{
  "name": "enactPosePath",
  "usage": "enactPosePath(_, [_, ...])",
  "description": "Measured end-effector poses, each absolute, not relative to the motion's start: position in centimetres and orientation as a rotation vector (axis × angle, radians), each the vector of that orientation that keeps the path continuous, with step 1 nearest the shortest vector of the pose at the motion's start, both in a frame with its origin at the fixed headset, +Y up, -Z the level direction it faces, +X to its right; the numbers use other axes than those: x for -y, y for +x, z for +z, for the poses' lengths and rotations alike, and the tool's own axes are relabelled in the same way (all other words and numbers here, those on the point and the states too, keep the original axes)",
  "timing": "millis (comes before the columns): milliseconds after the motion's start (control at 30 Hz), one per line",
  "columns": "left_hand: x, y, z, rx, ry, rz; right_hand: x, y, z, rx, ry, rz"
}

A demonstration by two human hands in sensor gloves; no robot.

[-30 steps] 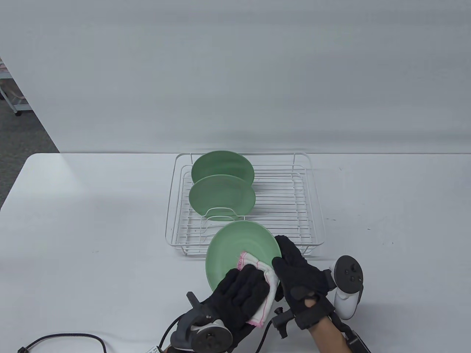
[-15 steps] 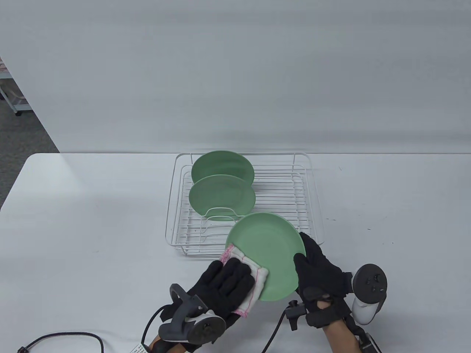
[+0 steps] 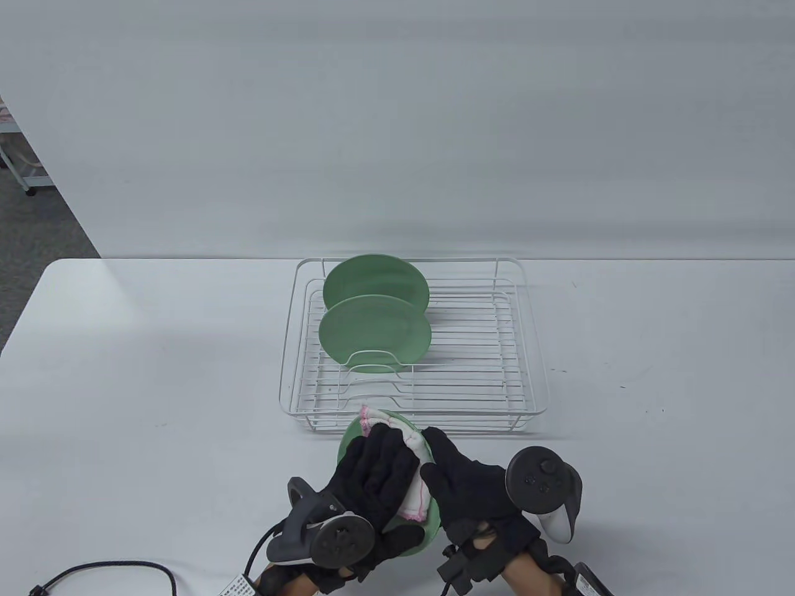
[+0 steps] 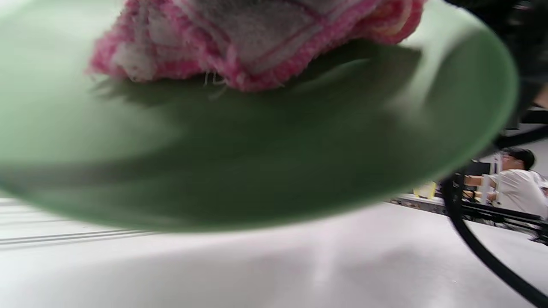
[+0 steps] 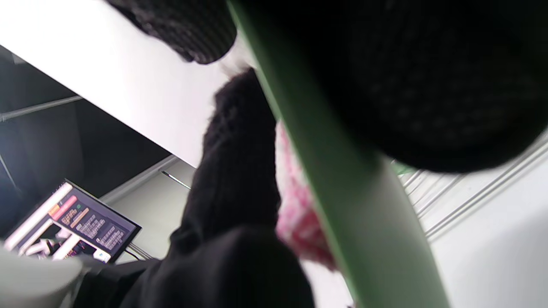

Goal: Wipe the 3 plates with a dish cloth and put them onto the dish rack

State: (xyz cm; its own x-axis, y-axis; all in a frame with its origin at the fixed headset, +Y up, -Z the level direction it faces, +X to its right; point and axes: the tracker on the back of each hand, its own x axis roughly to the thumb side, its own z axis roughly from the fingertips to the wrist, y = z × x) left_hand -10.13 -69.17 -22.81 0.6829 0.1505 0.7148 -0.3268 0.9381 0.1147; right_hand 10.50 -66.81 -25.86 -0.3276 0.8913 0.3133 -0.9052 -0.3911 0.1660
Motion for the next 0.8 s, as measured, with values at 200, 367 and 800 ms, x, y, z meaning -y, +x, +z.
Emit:
enactPosePath(200, [69.3,-8.2,-21.7,0.863,0.217,0.184,67.5,12.2,-26.8,-0.013,0.327,1.802])
enactPosePath(367, [69.2,-7.5,-20.9,0.892,0.251,0.152,67.4,13.7,-27.3,0.01,0.239,1.725])
enactPosePath(800, [68.5,-8.0,-20.6,0.894,0.352,0.135,66.4,18.2,-27.2,0.228,0.111,1.64])
